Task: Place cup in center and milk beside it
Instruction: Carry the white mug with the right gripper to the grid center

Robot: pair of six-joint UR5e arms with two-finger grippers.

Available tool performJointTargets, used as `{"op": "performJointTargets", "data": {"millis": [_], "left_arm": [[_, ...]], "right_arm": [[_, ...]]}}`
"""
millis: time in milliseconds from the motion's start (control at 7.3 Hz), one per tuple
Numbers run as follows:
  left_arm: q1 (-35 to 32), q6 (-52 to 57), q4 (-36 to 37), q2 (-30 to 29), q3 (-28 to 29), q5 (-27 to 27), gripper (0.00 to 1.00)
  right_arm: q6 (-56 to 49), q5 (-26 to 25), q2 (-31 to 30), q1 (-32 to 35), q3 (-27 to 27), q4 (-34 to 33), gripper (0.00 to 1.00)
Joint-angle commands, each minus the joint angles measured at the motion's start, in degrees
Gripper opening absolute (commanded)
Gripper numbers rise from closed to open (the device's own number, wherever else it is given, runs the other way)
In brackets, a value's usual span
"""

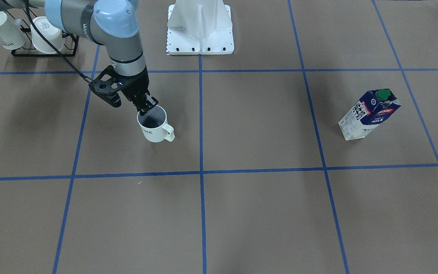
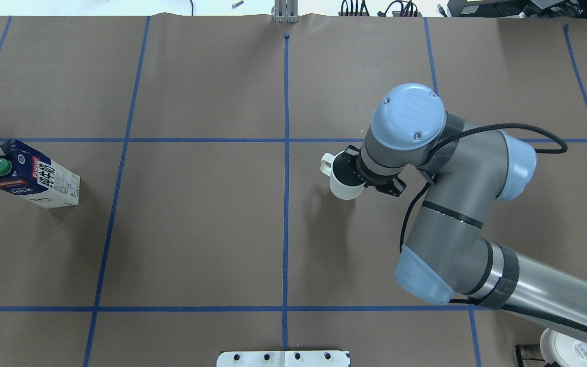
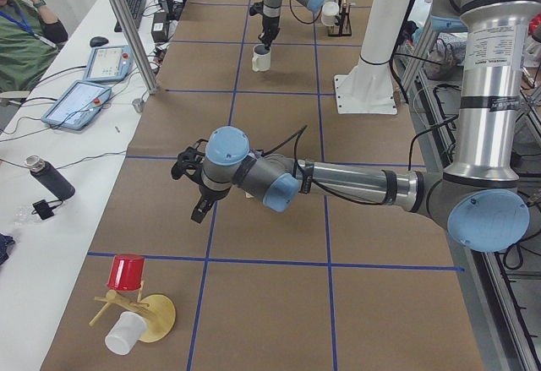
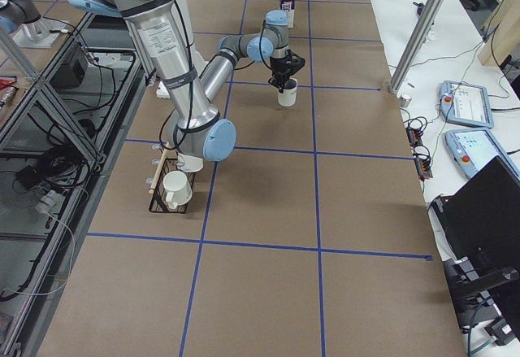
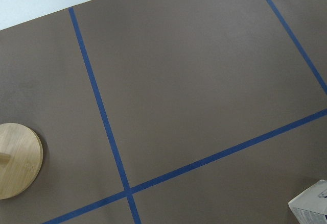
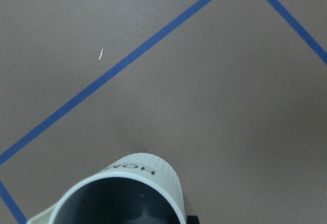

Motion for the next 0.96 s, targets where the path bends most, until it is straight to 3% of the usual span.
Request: {"op": "performJointTargets", "data": {"millis": [0,274,548,685,822], "left_arm": [[0.0,0.0,0.0,0.0,0.2,0.0,0.99],[0.0,0.1,0.0,0.0,0.4,0.0,0.99],[0.0,0.1,0.0,0.0,0.4,0.0,0.99],[0.0,0.0,0.0,0.0,0.4,0.0,0.99],[0.0,0.1,0.0,0.0,0.4,0.0,0.99]], "right_arm": [[6.6,-3.0,4.5,-4.9,-2.0,-0.2,0.0],[10.3,-5.1,6.3,-5.4,-6.3,0.4,0.0],[10.2,-6.2,5.7,-5.2,-6.5,0.4,0.0],[9.8,-6.7,5.9,-5.3,-6.5,0.4,0.15],[9.5,-7.5,6.1,-5.2,-5.8,0.4,0.99]]}}
